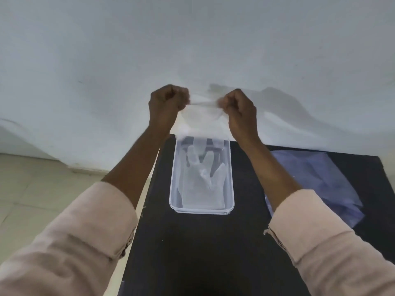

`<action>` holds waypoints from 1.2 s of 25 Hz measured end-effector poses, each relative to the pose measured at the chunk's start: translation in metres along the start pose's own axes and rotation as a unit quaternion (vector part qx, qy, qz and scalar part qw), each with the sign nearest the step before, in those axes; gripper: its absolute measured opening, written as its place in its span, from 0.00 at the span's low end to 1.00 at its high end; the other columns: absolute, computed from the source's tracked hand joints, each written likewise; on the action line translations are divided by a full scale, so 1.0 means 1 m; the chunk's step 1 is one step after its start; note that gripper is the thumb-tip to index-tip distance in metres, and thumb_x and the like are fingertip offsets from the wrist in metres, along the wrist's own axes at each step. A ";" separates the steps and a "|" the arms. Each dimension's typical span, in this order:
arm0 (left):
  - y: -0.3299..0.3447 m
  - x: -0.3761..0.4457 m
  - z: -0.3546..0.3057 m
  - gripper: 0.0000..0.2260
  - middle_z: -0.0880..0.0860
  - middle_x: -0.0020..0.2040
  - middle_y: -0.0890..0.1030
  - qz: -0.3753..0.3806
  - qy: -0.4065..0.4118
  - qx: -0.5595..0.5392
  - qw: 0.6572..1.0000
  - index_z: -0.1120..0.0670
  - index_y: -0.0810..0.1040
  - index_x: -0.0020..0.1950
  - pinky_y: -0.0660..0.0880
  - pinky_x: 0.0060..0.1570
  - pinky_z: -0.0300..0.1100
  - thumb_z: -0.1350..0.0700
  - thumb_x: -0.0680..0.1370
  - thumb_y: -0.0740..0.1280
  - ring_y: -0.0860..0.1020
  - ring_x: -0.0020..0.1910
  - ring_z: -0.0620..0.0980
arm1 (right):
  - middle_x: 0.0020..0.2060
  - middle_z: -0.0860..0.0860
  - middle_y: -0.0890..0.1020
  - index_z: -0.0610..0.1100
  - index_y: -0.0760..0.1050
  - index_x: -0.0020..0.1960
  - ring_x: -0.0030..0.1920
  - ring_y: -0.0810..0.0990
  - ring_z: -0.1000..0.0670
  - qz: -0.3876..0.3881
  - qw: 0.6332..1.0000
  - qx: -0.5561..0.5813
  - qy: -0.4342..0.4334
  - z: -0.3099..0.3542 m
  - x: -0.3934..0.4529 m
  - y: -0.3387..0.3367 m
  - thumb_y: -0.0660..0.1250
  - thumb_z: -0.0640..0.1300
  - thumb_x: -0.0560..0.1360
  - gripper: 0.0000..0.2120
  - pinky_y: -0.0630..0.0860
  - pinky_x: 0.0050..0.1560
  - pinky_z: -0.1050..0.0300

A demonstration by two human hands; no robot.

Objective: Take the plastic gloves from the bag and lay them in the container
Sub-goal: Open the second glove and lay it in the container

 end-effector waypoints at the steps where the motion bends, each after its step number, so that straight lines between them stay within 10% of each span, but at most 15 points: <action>1: -0.002 -0.005 -0.001 0.06 0.58 0.39 0.83 -0.002 0.041 0.007 0.999 0.53 0.82 0.37 0.77 0.46 0.47 0.60 0.73 0.68 0.79 0.41 0.52 | 0.39 0.38 0.82 0.35 0.72 0.43 0.40 0.79 0.42 -0.014 0.999 -0.002 -0.043 0.002 -0.007 -0.002 0.60 0.37 0.78 0.07 0.74 0.40 0.53; 8: -0.016 -0.078 0.101 0.06 0.54 0.42 0.83 0.147 0.100 0.270 0.946 0.57 0.78 0.45 0.76 0.44 0.48 0.56 0.79 0.66 0.79 0.41 0.48 | 0.38 0.42 0.82 0.36 0.72 0.47 0.38 0.80 0.44 0.146 0.979 -0.132 -0.049 -0.088 -0.081 0.012 0.59 0.38 0.79 0.07 0.76 0.41 0.53; 15: -0.024 -0.107 0.159 0.09 0.50 0.55 0.85 0.247 0.154 0.568 0.770 0.51 0.83 0.48 0.55 0.73 0.62 0.49 0.79 0.65 0.71 0.71 0.56 | 0.42 0.50 0.82 0.45 0.73 0.47 0.46 0.81 0.48 0.287 0.874 -0.370 -0.125 -0.129 -0.117 0.029 0.58 0.42 0.79 0.06 0.53 0.75 0.45; 22: -0.025 -0.115 0.164 0.20 0.47 0.72 0.72 0.337 0.109 0.594 0.722 0.43 0.84 0.50 0.41 0.72 0.66 0.38 0.76 0.55 0.51 0.79 0.56 | 0.61 0.54 0.81 0.53 0.79 0.57 0.74 0.67 0.49 0.435 0.754 -0.469 -0.150 -0.124 -0.117 0.022 0.59 0.51 0.78 0.12 0.30 0.71 0.43; 30: -0.025 -0.119 0.152 0.24 0.48 0.81 0.55 0.398 0.062 0.645 0.649 0.44 0.84 0.54 0.33 0.72 0.64 0.35 0.78 0.52 0.40 0.79 0.56 | 0.74 0.53 0.68 0.59 0.78 0.60 0.79 0.50 0.45 0.543 0.621 -0.534 -0.186 -0.125 -0.116 0.020 0.59 0.53 0.78 0.14 0.31 0.71 0.30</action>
Point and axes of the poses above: each hand's wrist, its own x-axis towards the middle knuckle, its own y-axis out of the palm, z = x × y, the point moved 3 cm from there along x, towards the middle knuckle
